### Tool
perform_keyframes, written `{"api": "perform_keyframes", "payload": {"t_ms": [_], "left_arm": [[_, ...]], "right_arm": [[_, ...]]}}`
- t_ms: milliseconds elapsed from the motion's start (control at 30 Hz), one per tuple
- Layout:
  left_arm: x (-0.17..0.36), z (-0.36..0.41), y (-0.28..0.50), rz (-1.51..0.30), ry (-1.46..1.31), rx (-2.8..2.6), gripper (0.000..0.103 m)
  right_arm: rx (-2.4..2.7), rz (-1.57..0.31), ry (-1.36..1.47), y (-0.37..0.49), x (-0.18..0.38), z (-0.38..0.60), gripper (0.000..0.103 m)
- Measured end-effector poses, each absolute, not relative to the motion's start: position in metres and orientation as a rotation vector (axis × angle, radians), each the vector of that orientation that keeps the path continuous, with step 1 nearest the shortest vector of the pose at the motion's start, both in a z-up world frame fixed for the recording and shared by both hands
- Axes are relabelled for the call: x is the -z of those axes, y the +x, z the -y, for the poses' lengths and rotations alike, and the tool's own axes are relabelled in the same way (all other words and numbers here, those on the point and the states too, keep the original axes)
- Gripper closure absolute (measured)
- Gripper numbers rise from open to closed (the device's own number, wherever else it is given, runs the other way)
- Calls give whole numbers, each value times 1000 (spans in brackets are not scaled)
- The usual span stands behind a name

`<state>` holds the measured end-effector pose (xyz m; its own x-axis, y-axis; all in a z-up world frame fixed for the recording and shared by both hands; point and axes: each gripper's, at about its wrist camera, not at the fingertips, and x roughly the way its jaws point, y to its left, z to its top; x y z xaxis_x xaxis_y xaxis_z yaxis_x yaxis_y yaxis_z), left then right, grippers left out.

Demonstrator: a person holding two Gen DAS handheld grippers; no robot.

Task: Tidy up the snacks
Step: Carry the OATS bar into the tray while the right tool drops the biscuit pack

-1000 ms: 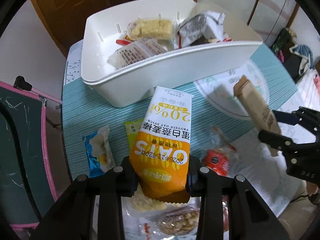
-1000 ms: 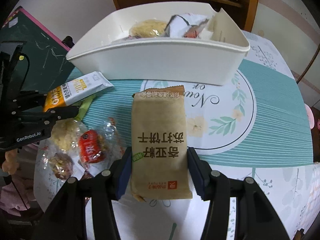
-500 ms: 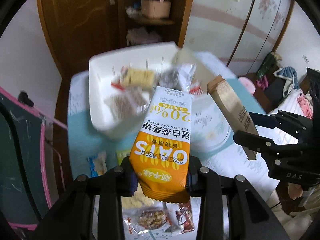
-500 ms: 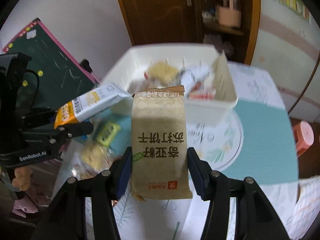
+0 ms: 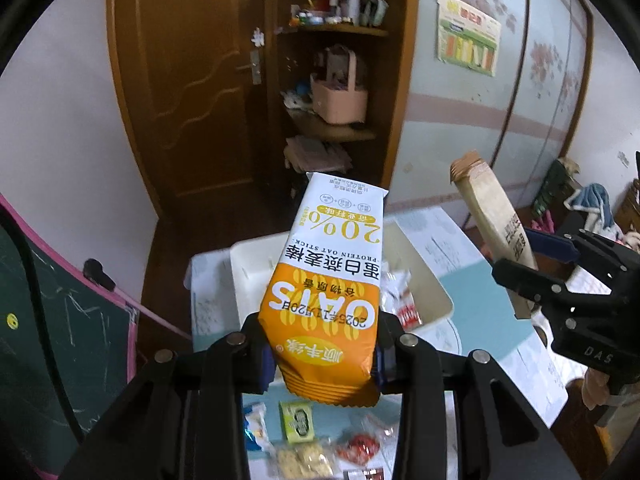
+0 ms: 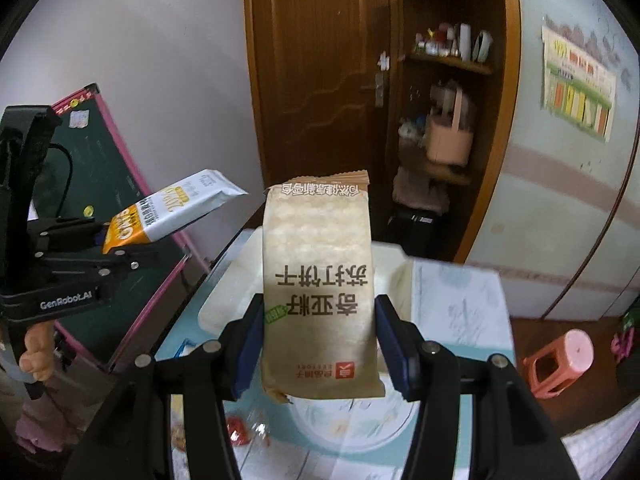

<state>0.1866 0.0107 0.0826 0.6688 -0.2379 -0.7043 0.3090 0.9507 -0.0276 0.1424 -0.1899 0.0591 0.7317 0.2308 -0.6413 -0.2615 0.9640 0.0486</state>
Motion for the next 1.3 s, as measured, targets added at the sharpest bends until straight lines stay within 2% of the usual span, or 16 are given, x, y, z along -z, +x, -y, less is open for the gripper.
{"api": "perform_keyframes", "payload": {"t_ms": [267, 867, 900, 967, 1000, 1033, 1300], "left_arm": [[-70, -9, 232, -753, 21, 256, 69], [0, 7, 299, -848, -18, 195, 68], [4, 8, 302, -855, -14, 184, 65], [10, 9, 304, -862, -9, 165, 47], [12, 9, 305, -865, -9, 159, 21], [16, 7, 305, -867, -13, 153, 5], [40, -2, 306, -953, -48, 152, 3]], "right_arm": [[-233, -686, 26, 189, -69, 194, 49], [-216, -798, 71, 235, -14, 186, 49], [-214, -801, 70, 237, -13, 186, 49], [-215, -814, 72, 243, -8, 187, 48], [-216, -825, 69, 246, -5, 187, 47], [-215, -836, 64, 248, -1, 187, 47], [-201, -882, 63, 249, 18, 192, 43]]}}
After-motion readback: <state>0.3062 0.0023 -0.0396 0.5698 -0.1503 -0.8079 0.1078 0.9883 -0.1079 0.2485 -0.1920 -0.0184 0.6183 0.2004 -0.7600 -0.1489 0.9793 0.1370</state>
